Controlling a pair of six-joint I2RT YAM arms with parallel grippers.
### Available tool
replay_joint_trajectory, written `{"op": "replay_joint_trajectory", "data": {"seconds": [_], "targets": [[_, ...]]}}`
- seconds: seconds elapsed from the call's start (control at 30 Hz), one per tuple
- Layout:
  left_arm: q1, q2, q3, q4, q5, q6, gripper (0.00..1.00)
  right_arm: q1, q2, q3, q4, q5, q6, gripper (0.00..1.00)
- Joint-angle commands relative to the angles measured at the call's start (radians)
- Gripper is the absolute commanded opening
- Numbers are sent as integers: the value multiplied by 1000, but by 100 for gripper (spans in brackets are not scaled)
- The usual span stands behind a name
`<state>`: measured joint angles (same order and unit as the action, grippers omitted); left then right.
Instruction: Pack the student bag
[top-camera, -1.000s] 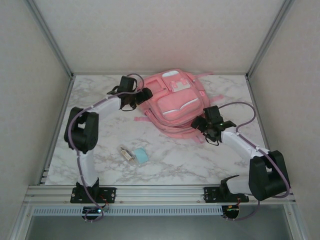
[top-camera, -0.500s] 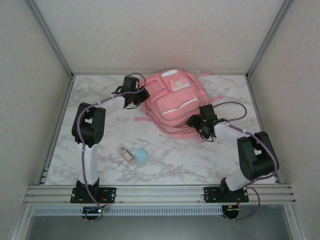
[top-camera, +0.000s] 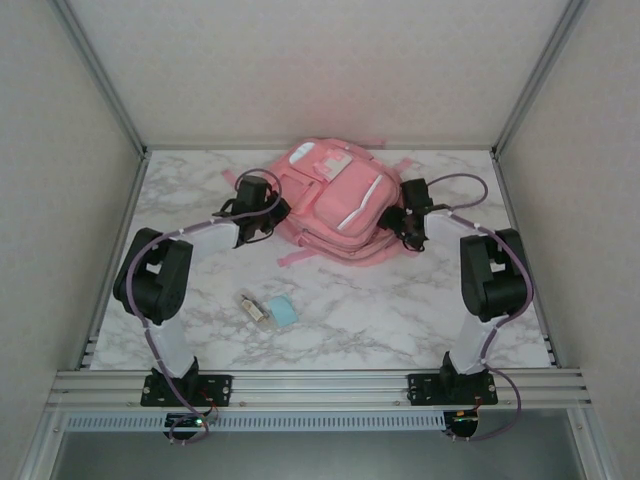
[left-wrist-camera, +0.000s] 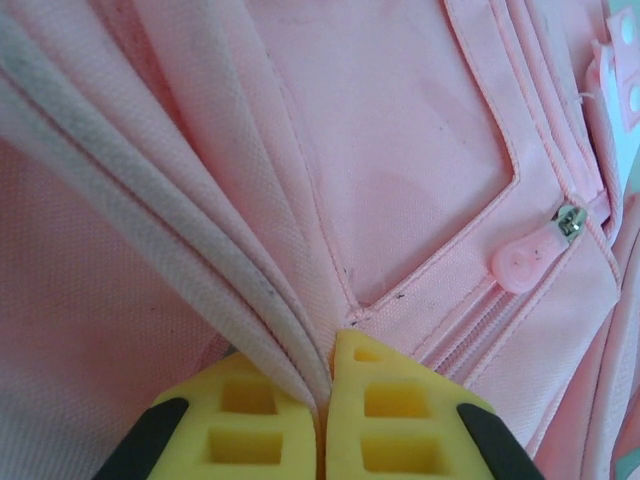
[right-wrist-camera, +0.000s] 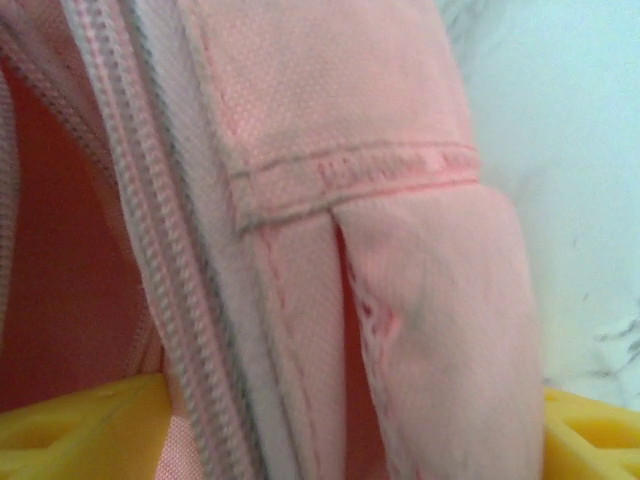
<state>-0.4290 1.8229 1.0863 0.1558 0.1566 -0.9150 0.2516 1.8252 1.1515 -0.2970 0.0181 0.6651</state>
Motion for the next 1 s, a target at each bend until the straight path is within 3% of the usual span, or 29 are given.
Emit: {"op": "replay_joint_trajectory", "data": {"seconds": [0.0,0.2,0.43,0.67,0.83,0.97], "targets": [[-89,-56,-41,-33,77,-9,0,5,-10,100,-11,15,-58,83],[-94,-55,-41,-42,-53,-33,0,29,-177,102,-212,-19,-93,85],[-96,-69,-40,-14,-66,-73,0,201,-380,22,-319,33,-51,83],[-96,-69,-23,-18,-47,-79,0,400,-425,-118,-79,-37,148,73],[-97,-59,2,-38,-11,-87,0,547,-348,-139,124,47,233,63],[-97,-68,-3,-30,-6,-86,0,600,-247,-103,232,107,306,57]]}}
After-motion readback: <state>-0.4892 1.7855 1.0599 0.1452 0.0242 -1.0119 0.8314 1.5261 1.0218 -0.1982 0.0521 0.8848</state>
